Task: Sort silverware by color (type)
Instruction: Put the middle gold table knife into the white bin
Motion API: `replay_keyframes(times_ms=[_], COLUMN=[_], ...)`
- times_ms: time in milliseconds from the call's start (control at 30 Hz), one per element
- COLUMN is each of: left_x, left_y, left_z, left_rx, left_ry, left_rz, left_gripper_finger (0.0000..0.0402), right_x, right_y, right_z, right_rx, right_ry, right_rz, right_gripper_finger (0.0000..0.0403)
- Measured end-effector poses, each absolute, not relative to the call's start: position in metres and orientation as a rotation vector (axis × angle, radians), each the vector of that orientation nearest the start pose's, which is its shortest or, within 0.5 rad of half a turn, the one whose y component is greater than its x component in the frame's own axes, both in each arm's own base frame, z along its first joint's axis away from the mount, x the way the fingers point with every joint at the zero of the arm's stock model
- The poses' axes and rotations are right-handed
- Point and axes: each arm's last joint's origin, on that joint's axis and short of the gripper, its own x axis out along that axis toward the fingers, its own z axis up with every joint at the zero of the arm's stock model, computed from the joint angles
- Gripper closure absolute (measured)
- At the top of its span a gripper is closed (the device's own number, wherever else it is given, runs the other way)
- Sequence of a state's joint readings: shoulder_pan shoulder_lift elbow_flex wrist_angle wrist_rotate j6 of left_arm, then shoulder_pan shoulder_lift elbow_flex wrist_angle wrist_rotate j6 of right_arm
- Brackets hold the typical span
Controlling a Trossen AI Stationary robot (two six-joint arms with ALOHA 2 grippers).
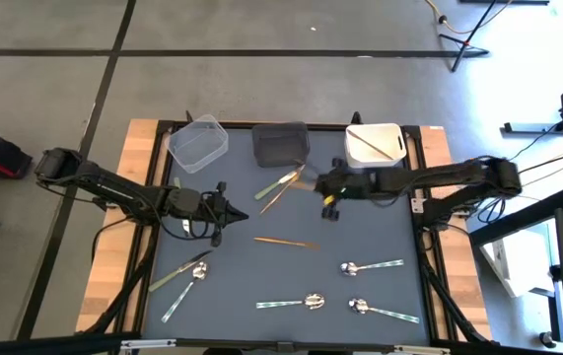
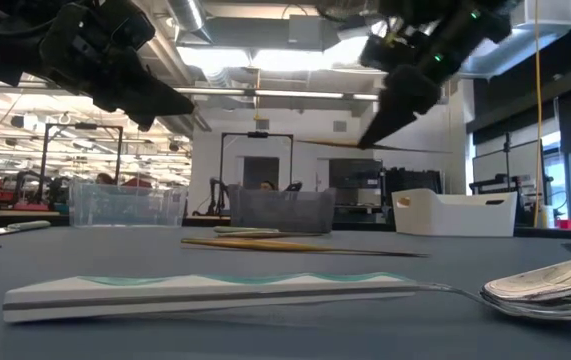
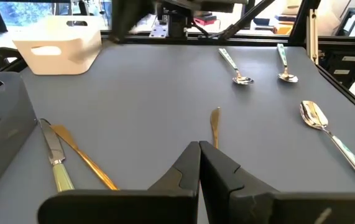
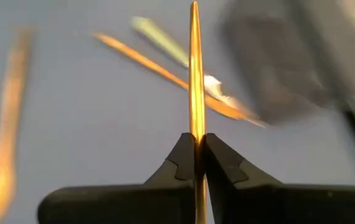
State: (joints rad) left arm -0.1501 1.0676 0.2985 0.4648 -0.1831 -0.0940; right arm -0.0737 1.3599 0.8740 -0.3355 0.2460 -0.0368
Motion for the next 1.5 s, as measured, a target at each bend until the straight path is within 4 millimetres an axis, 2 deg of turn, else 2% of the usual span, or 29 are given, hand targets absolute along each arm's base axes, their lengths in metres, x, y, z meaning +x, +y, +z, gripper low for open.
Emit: replay_keyframes(times_ms=[233,433,600,800,1033,1333,1500], left_x=[0.201,0.201,0.201,0.201,0.201,0.201,0.201], left_y=[-0.024,-0.024,-0.024,-0.023,-0.023,-0.023,-0.023], left_z=[0.179,0.179,0.179,0.180,0.180,0.181,0.181], left_rx=[-0.037,-0.037,-0.037,-0.037,-0.036,-0.036,-0.037], left_ry=[0.293,0.292,0.290,0.286,0.279,0.275,0.274], left_rz=[0.087,0.088,0.093,0.099,0.114,0.114,0.114], left_gripper_finger=[0.0401,0.0401,0.0401,0.0401,0.0401,0.0401,0.0401], right_x=[0.221,0.191,0.173,0.156,0.142,0.141,0.140], right_y=[-0.081,-0.122,-0.145,-0.161,-0.175,-0.176,-0.175], right_z=[0.234,0.218,0.202,0.187,0.170,0.164,0.162], right_rx=[-0.099,-0.105,-0.146,-0.187,-0.152,-0.129,-0.118], right_ry=[0.720,0.641,0.585,0.595,0.663,0.696,0.728], right_rz=[-0.514,-0.713,-0.831,-0.873,-0.894,-0.876,-0.876], right_gripper_finger=[0.0397,0.0397,0.0397,0.0397,0.0397,0.0397,0.0364])
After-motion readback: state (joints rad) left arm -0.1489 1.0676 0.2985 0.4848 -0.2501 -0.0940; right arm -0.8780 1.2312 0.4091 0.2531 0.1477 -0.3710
